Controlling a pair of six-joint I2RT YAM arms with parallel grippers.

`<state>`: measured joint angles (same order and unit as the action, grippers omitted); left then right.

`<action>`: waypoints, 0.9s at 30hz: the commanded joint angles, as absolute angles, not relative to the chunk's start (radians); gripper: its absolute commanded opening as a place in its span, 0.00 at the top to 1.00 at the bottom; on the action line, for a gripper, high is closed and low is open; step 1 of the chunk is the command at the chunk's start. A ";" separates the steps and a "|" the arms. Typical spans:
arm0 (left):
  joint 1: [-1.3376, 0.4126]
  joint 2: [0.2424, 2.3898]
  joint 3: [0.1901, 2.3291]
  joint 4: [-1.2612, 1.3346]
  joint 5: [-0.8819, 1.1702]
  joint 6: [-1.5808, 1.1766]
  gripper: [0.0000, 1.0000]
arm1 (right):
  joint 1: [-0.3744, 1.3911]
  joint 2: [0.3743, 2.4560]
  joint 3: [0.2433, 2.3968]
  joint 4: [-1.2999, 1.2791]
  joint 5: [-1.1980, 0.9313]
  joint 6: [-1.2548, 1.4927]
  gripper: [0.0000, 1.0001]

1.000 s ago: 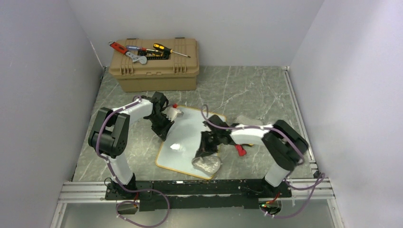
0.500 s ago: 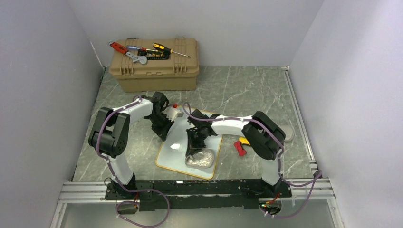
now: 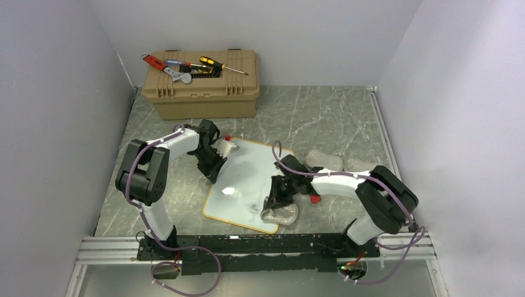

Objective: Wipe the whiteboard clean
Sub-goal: Erase the whiteboard at the center of the board.

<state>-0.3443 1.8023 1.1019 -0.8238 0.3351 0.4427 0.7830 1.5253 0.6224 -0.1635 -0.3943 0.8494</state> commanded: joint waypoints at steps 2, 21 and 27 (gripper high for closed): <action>-0.377 1.895 1.033 -0.741 0.301 0.490 1.00 | 0.802 1.714 0.686 -0.340 -0.209 0.779 1.00; -0.379 1.887 1.038 -0.757 0.289 0.493 1.00 | 0.684 1.631 0.492 -0.083 -0.287 0.736 1.00; -0.379 1.894 1.049 -0.759 0.295 0.483 1.00 | 0.670 1.639 0.447 0.030 -0.388 0.710 1.00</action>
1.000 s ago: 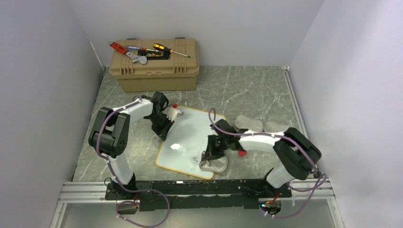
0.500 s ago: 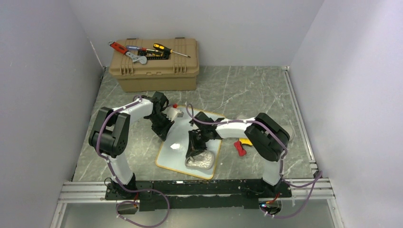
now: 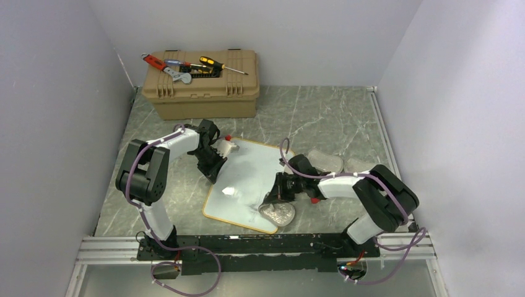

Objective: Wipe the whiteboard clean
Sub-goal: Erase the whiteboard at the center of the board.

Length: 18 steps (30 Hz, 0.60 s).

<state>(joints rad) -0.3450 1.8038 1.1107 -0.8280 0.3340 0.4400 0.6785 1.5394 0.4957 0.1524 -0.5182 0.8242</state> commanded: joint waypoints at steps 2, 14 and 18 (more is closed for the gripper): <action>-0.379 1.894 1.050 -0.762 0.295 0.482 1.00 | 0.678 1.676 0.474 0.077 -0.425 0.727 1.00; -0.380 1.901 1.065 -0.772 0.291 0.478 1.00 | 0.903 1.970 0.793 0.275 -0.435 0.742 1.00; -0.380 1.895 1.060 -0.773 0.284 0.482 1.00 | 0.848 1.872 0.707 0.221 -0.373 0.737 1.00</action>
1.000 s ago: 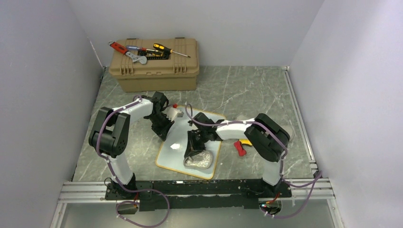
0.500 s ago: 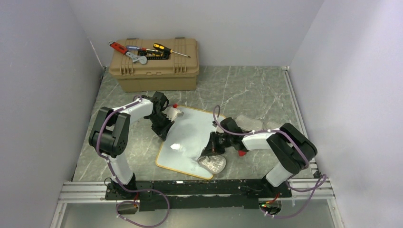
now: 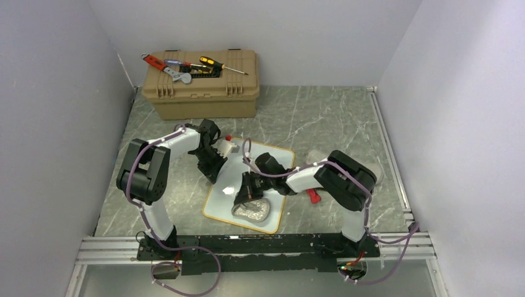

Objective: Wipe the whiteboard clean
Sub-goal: Erase the whiteboard at the center of the board.

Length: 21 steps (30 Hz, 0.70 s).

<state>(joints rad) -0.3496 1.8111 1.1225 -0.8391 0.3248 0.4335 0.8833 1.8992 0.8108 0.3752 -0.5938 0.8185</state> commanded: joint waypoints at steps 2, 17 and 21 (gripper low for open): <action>-0.380 1.896 1.060 -0.773 0.284 0.482 1.00 | 0.759 1.779 0.618 0.195 -0.342 0.733 1.00; -0.379 1.889 1.080 -0.787 0.295 0.474 1.00 | 0.651 1.281 0.557 -0.152 -0.202 0.693 1.00; -0.378 1.884 1.089 -0.792 0.297 0.470 1.00 | 0.652 1.230 0.607 -0.179 -0.279 0.675 1.00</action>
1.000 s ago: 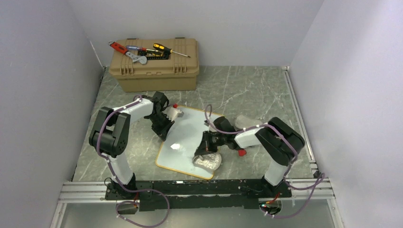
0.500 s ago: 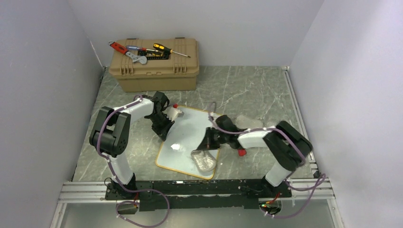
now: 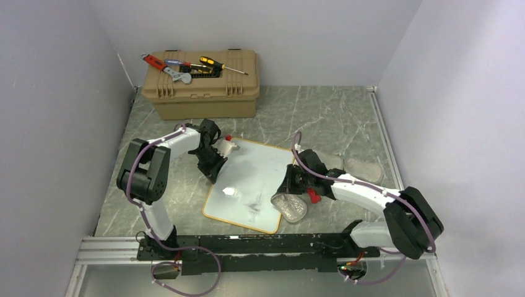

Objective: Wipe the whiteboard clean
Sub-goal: Erase the whiteboard at the center of the board, then adjust the whiteboard eraser.

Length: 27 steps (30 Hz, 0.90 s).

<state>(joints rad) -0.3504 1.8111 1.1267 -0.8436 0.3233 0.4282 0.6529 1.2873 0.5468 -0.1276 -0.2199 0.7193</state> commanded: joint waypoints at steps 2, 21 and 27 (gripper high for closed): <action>-0.377 1.882 1.096 -0.793 0.301 0.466 1.00 | 0.652 1.211 0.623 -0.185 -0.310 0.668 1.00; -0.352 1.793 1.171 -0.834 0.361 0.440 0.66 | 0.650 1.111 0.758 0.247 -1.214 0.689 1.00; -0.348 1.793 1.165 -0.826 0.368 0.434 0.66 | 0.650 1.128 0.825 0.003 -1.205 0.541 1.00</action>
